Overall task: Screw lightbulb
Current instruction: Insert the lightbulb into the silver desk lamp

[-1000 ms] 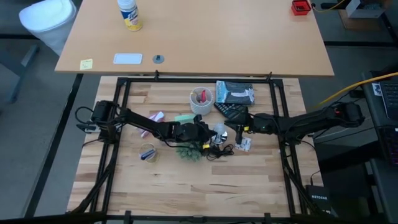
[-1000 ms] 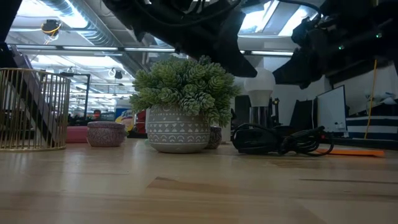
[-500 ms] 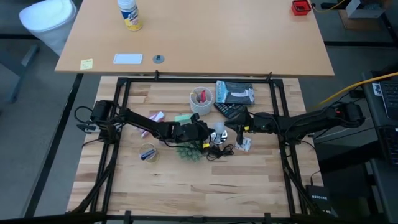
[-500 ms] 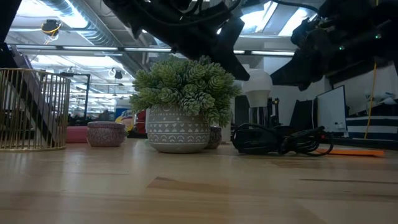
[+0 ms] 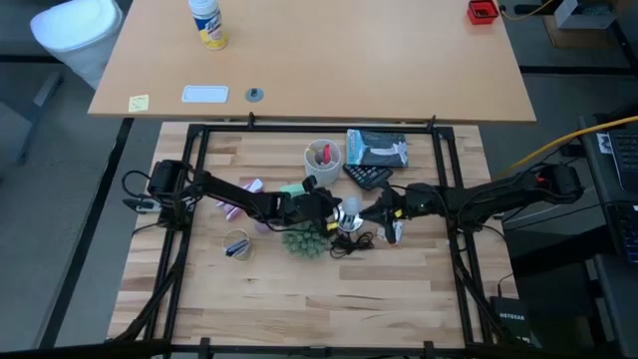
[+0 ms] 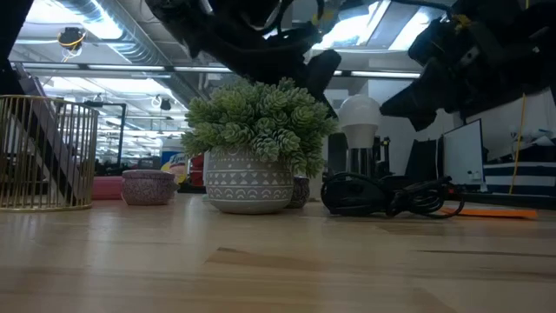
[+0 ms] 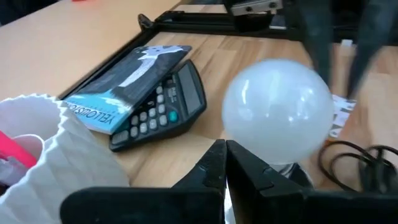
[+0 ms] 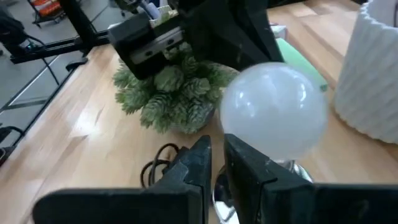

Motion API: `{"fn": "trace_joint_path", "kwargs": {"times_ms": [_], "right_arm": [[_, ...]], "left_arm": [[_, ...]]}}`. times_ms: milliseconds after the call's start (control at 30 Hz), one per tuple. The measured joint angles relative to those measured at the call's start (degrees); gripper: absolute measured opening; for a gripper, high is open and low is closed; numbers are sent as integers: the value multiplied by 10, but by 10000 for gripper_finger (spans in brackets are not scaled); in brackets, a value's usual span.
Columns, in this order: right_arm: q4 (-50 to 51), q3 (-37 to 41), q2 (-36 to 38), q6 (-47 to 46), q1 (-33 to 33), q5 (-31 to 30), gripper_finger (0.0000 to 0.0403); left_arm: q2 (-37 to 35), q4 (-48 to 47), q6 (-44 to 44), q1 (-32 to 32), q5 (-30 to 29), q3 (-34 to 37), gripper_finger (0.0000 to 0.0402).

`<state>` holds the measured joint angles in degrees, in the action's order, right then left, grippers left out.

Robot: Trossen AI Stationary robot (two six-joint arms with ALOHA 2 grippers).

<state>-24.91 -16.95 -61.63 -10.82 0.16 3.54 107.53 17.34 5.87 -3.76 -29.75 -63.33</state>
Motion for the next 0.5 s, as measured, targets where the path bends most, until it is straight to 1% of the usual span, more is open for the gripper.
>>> {"fn": "trace_joint_path", "kwargs": {"times_ms": [100, 200, 367, 433, 500], "right_arm": [[-7, 0, 0, -1, -1, -7, 50], [-17, 0, 8, 1, -1, -9, 50], [-22, 0, 53, 2, -1, -14, 50], [-22, 0, 78, 6, -1, -28, 50], [-22, 0, 101, 8, -1, -59, 50]], "left_arm": [[0, 0, -3, 3, -2, 0, 1], [-3, 1, -9, 5, -18, 0, 1], [-27, 1, -23, 4, -26, 0, 1], [-40, -1, -32, 1, -27, 0, 1], [-52, 0, -36, -3, -27, 0, 1]]}}
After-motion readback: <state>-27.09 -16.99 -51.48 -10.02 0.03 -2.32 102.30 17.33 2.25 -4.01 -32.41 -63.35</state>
